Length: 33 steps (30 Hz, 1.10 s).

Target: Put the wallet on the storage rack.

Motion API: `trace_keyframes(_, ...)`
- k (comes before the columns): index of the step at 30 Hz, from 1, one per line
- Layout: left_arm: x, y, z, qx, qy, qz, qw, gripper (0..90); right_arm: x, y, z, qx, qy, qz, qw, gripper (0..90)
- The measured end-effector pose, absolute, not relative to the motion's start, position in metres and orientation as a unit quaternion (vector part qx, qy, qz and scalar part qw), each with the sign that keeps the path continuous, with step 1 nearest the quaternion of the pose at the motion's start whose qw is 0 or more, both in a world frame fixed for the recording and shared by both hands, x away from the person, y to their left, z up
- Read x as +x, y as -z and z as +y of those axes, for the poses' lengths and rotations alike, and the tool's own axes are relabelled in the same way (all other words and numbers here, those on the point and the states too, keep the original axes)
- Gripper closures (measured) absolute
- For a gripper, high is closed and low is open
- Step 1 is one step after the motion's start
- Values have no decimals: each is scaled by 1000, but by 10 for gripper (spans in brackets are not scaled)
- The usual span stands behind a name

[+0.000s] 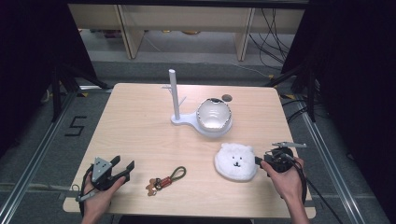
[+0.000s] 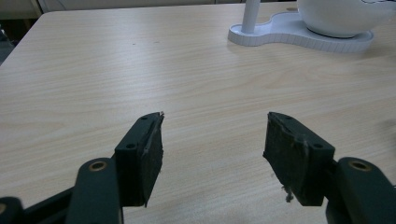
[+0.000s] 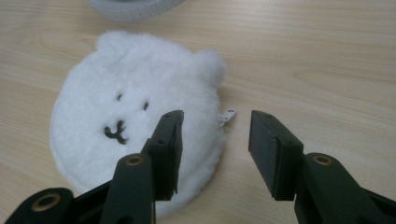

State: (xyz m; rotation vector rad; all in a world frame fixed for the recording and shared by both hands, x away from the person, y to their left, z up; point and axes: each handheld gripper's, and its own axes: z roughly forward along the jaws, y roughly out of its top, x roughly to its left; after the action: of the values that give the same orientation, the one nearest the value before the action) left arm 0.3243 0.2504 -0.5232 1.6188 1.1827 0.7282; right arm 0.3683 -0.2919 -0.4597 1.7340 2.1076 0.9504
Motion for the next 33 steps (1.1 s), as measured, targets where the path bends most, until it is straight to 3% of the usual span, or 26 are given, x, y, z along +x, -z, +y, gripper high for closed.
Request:
trace_keyframes(7,324,524,250,662,-298,488,485,365,393,459,-294,577,-301,754,89,550)
trace_keyframes(15,323,523,250,662,-299,490,482,365,408,460,-283,574,-282,765,78,534)
trace_keyframes(33,323,524,250,663,-300,486,484,365,419,467,-269,604,-260,753,25,384)
